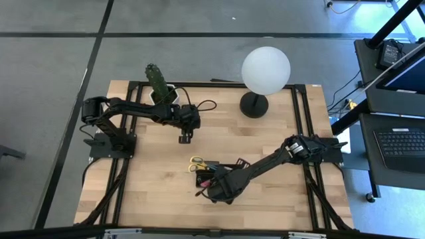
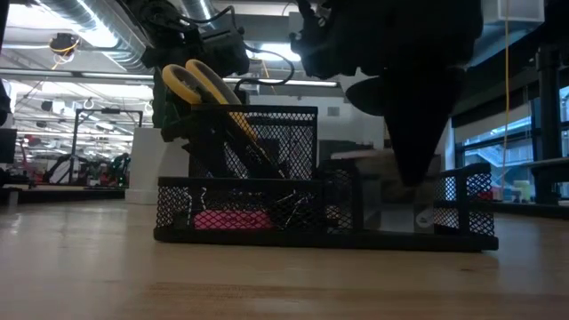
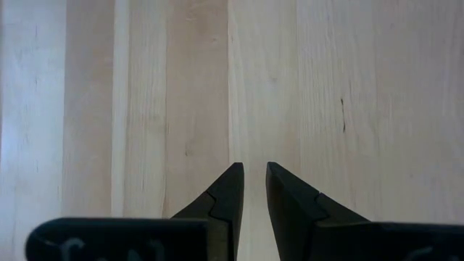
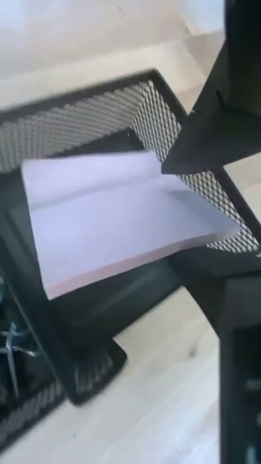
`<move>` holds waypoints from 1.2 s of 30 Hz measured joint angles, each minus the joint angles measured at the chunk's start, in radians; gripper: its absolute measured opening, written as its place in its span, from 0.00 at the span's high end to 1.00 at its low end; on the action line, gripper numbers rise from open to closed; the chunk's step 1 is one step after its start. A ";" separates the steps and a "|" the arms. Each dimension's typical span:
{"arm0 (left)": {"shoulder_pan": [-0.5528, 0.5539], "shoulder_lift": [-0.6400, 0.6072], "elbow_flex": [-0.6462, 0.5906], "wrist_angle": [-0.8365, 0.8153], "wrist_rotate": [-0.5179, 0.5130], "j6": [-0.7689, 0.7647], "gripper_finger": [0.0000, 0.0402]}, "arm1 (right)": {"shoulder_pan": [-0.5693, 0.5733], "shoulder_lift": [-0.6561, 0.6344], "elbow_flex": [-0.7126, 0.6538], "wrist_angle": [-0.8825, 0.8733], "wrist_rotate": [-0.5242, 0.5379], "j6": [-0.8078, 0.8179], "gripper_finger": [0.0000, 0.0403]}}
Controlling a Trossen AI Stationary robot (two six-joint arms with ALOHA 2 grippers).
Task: Pick and place office supplies into organizer
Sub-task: Put the pink sticky notes into the mesh desk organizer, then return to Home Position
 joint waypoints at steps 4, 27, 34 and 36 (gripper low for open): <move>0.000 0.000 0.000 0.000 0.000 0.000 0.86 | 0.000 0.000 0.000 0.014 -0.024 0.004 0.53; -0.001 -0.280 0.000 -0.041 0.168 -0.013 0.86 | 0.011 -0.087 0.289 -0.096 0.152 -0.301 0.46; -0.017 -0.462 -0.038 -0.026 0.274 -0.064 0.86 | 0.022 -0.180 0.289 0.008 0.155 -0.488 0.46; -0.035 -0.518 -0.058 -0.019 0.270 -0.082 0.86 | 0.021 -0.206 0.289 0.023 0.158 -0.528 0.46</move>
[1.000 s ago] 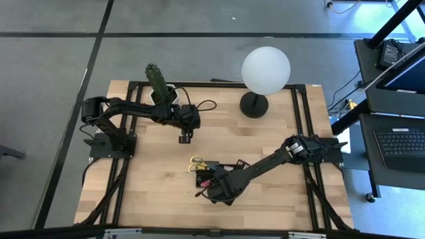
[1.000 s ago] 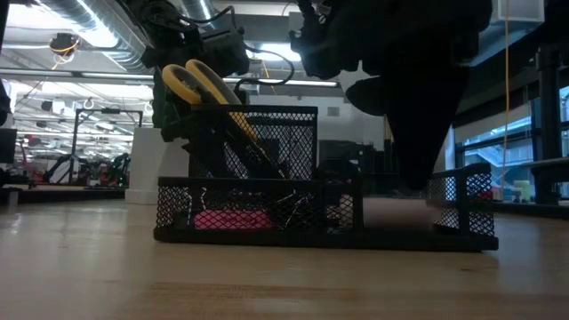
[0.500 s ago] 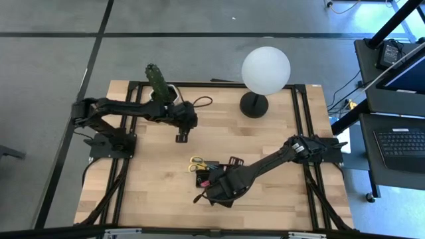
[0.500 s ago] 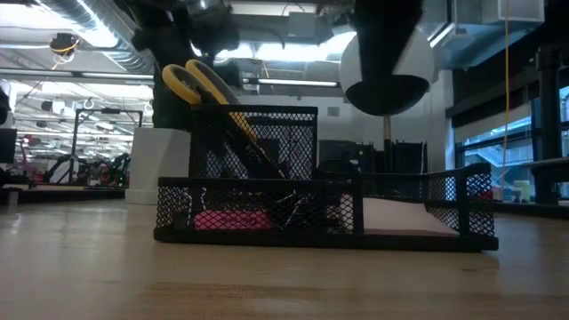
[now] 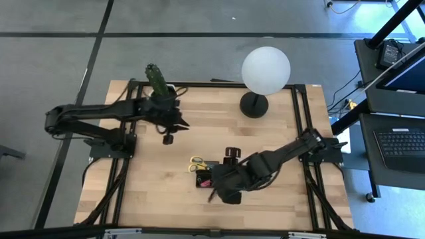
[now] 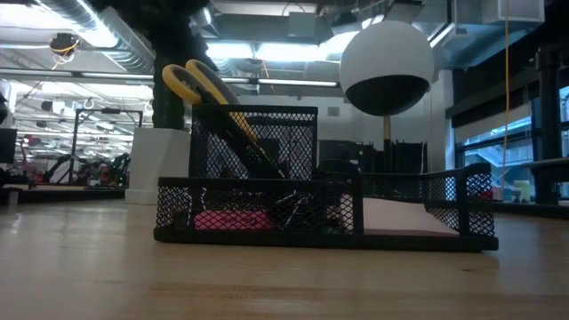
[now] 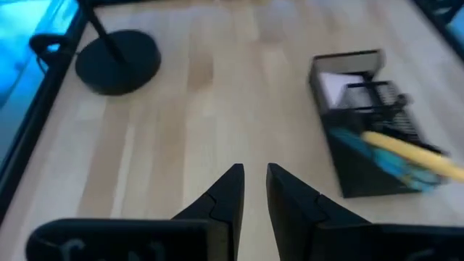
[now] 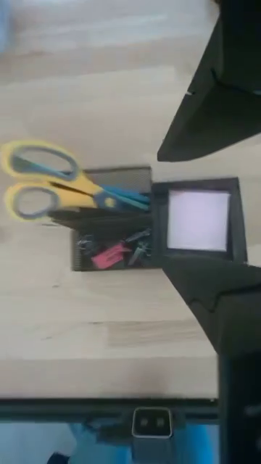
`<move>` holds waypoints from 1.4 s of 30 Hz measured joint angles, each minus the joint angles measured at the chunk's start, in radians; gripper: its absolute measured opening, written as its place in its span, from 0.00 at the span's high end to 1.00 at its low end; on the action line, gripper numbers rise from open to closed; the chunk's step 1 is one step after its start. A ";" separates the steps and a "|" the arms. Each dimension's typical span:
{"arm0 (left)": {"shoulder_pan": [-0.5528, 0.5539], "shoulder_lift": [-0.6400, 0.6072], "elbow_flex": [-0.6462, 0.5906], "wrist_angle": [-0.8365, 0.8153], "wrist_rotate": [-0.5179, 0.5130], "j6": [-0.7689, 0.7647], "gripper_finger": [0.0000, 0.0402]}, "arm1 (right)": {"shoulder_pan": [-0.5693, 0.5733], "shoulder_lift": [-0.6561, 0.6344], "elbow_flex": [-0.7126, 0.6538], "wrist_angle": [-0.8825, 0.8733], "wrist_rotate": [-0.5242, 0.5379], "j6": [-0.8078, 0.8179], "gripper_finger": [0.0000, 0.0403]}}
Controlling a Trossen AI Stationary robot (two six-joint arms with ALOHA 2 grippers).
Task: Pick and place office supplies into organizer
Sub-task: Return to Home Position
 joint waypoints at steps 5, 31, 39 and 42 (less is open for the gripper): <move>-0.061 -0.144 -0.034 -0.007 -0.001 -0.048 0.86 | 0.000 -0.075 0.000 0.017 0.050 -0.094 0.46; -0.137 -0.494 -0.035 -0.124 -0.030 -0.131 0.86 | -0.079 -0.561 -0.546 0.532 -0.103 -0.278 0.46; -0.136 -0.581 -0.086 -0.114 -0.070 -0.129 0.86 | -0.115 -0.903 -1.167 1.069 -0.117 -0.328 0.46; -0.136 -0.664 -0.177 -0.058 -0.071 -0.134 0.86 | -0.133 -1.012 -1.368 1.218 -0.151 -0.306 0.46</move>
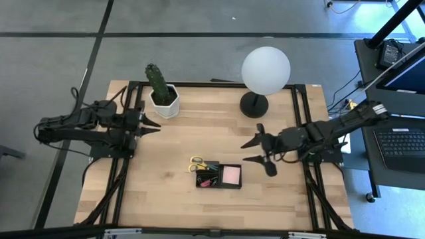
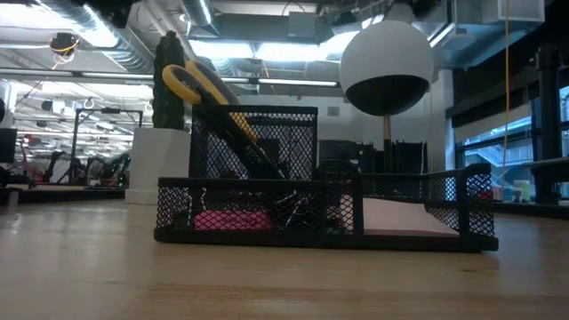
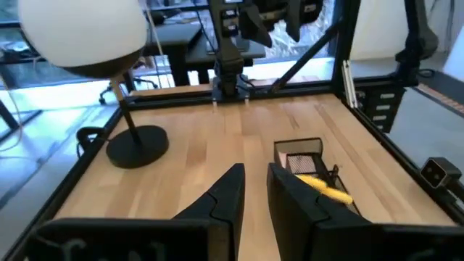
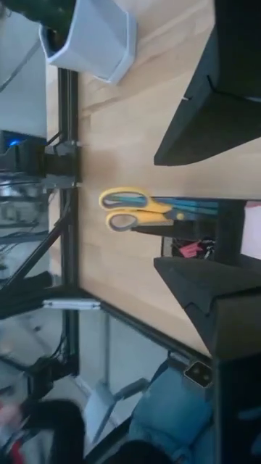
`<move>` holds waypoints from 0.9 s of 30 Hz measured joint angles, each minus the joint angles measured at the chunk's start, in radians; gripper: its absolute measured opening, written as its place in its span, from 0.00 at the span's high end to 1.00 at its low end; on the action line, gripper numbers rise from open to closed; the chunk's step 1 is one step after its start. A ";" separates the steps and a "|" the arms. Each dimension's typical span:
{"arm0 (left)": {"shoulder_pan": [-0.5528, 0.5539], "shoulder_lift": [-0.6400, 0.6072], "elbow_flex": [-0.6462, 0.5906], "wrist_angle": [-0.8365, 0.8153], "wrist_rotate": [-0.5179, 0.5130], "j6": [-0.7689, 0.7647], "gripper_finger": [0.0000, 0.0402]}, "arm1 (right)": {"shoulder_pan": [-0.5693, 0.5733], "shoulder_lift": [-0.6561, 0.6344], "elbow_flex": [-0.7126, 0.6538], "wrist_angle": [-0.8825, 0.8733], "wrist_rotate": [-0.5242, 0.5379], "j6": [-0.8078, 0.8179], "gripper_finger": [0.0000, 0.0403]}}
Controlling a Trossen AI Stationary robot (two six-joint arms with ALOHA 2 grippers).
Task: Pick and place office supplies into organizer
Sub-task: Return to Home Position
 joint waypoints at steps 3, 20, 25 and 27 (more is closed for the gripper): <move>0.000 -0.094 -0.077 0.017 -0.026 -0.008 0.86 | -0.010 -0.107 -0.173 0.147 -0.019 0.001 0.46; 0.000 -0.372 -0.419 0.247 -0.102 -0.056 0.86 | -0.043 -0.562 -0.764 0.576 -0.032 -0.002 0.46; 0.000 -0.392 -0.453 0.281 -0.100 -0.049 0.86 | -0.043 -0.685 -0.833 0.578 -0.050 -0.002 0.46; 0.000 -0.395 -0.454 0.281 -0.100 -0.048 0.86 | -0.043 -0.738 -0.859 0.578 -0.077 -0.005 0.46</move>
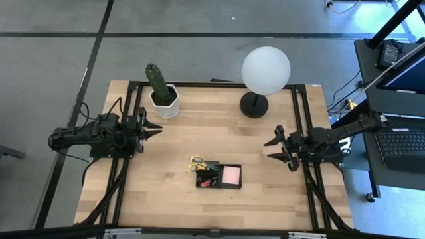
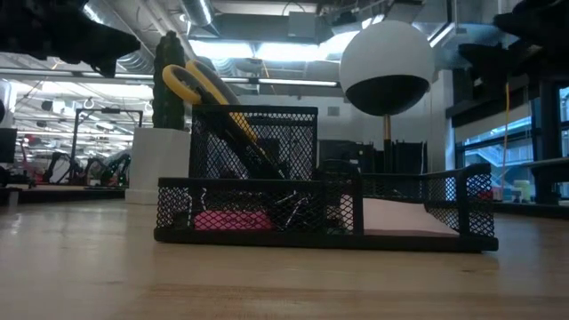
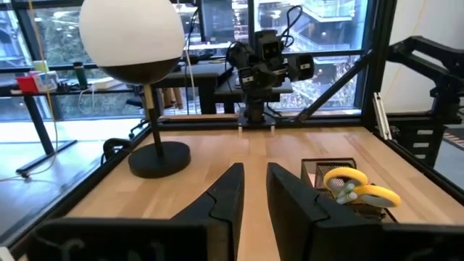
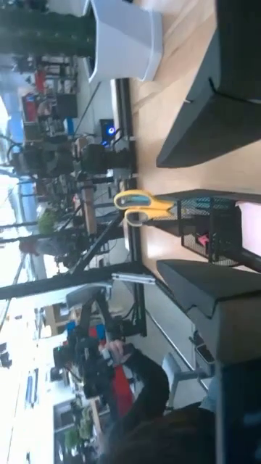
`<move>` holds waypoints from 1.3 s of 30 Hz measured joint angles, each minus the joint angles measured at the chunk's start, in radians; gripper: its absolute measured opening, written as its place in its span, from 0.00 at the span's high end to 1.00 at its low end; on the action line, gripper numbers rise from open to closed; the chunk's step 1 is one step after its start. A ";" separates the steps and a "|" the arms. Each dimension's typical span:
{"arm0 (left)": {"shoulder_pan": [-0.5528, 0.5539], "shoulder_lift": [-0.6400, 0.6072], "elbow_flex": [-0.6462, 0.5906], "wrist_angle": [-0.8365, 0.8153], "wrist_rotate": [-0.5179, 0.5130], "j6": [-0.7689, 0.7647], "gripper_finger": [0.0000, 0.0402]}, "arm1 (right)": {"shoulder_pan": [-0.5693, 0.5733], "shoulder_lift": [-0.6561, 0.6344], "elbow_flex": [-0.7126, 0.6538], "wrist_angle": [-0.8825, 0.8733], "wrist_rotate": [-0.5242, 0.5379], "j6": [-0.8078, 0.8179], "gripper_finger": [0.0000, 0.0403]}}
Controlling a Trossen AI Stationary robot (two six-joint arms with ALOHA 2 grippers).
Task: Pick and place office supplies into organizer
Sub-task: Return to Home Position
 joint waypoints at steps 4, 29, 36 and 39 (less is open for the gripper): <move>0.000 -0.001 0.000 -0.002 0.004 0.036 0.86 | 0.000 -0.089 -0.007 -0.066 -0.015 -0.020 0.46; 0.001 0.018 -0.203 0.233 -0.018 0.000 0.86 | 0.000 -0.339 -0.006 -0.314 -0.066 -0.145 0.46; 0.001 0.019 -0.203 0.231 -0.019 0.008 0.86 | 0.000 -0.338 -0.006 -0.326 -0.064 -0.230 0.46; 0.001 0.019 -0.203 0.231 -0.019 0.008 0.86 | 0.000 -0.338 -0.006 -0.349 -0.064 -0.233 0.46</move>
